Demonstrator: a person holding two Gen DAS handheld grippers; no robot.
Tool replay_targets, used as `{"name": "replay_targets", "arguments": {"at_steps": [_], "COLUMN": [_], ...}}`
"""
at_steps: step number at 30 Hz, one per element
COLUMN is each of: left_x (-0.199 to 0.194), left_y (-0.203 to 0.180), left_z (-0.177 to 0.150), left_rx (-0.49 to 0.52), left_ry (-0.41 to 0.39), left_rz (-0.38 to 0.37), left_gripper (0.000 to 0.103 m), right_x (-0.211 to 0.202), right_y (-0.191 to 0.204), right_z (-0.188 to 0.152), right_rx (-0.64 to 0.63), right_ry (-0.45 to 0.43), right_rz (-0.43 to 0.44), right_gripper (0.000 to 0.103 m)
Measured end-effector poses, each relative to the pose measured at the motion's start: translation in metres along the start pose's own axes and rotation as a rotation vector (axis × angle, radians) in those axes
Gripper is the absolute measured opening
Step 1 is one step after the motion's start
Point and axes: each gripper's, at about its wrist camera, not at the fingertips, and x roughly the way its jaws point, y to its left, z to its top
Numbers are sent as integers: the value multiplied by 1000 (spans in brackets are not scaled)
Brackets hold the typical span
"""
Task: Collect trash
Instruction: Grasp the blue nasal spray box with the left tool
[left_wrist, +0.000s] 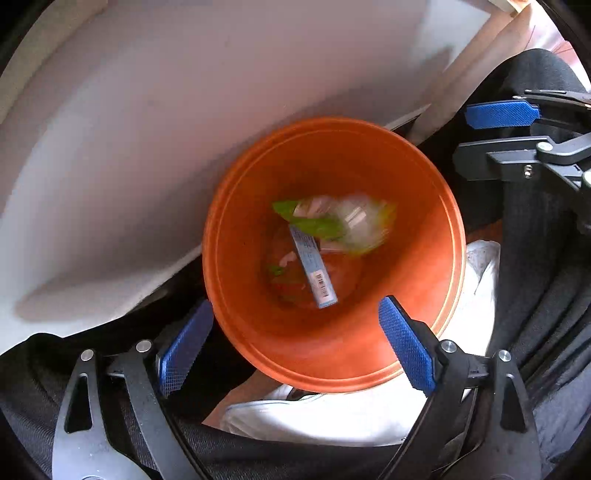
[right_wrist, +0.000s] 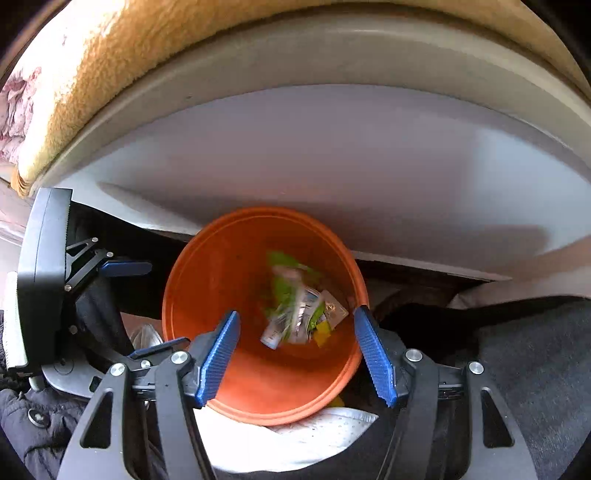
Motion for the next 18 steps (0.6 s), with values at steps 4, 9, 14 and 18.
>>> {"name": "replay_targets", "arguments": {"at_steps": [4,9,14,18], "left_x": [-4,-22,-62,-111], "left_y": [2,11,17,21], "left_z": [-2,-7,-23,-33], "left_rx": [-11,-41,-72,-93], "left_ry": [-6,-34,-131,-247], "left_rz": [-12,-40,-68,-43], "left_gripper": [89,89,89,89], "right_x": [-14,-33,-70,-108], "right_y": [-5,-8,1,10], "right_z": [-9,-17,-20,-23], "right_rx": [27,10,-47,-100], "right_ry": [-21,-66,-186,-290], "right_rz": [4,11,37,71], "right_gripper": [67,69,81,84]}}
